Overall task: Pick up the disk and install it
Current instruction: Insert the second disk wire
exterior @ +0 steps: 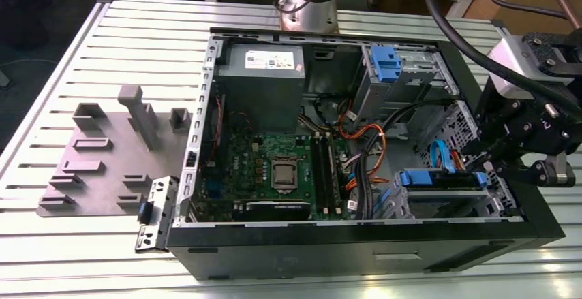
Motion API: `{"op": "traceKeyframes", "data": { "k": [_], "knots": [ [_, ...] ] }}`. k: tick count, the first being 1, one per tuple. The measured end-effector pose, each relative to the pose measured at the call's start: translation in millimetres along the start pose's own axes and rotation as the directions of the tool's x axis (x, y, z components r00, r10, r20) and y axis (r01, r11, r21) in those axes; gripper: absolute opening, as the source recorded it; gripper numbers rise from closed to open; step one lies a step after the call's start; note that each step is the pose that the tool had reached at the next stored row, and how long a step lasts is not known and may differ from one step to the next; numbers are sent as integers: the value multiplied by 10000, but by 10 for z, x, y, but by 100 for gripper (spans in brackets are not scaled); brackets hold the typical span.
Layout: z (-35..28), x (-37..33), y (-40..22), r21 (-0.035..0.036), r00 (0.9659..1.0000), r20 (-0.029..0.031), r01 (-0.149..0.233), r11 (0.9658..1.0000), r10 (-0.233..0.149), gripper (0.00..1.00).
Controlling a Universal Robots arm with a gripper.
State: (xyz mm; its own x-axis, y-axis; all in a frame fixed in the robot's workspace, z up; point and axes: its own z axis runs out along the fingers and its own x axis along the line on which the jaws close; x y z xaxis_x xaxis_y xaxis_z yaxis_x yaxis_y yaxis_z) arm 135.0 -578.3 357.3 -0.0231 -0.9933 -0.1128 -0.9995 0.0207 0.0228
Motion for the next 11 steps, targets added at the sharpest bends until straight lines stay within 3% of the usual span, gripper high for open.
{"op": "traceKeyframes", "data": {
  "k": [11],
  "knots": [
    [-33, -4, 1, 0, 10000, 0, -1, 10000, 1, 30]
  ]
}}
